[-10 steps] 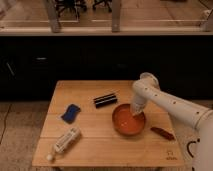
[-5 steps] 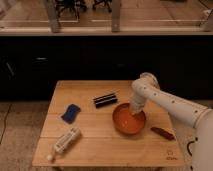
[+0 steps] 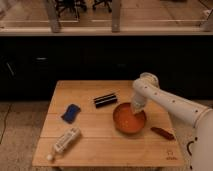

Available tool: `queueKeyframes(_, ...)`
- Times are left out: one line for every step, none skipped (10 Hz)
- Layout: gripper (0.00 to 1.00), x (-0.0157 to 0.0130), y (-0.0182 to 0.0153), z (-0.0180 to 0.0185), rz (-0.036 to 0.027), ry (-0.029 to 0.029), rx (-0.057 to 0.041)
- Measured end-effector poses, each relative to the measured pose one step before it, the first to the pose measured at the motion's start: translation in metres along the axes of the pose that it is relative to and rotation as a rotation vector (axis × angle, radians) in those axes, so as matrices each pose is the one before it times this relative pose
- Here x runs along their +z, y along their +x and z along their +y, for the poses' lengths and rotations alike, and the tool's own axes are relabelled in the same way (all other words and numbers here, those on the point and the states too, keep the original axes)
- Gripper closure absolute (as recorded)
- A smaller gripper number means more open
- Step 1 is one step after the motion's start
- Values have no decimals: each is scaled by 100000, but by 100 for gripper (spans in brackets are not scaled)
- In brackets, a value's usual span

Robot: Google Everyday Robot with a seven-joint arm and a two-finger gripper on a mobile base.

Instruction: Push the ceramic bowl across the table

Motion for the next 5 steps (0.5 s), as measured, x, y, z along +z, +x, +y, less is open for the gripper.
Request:
queueKeyframes(97,-139,423,45,418,-72,249)
queueKeyframes(97,-85,293,-24,325,95,-61)
queueKeyframes(97,-28,-11,-79,78,92,-198)
queueKeyframes(97,-35,-58,-121,81,93,-296)
queueKeyframes(97,-81,-52,-236,271,228,-515)
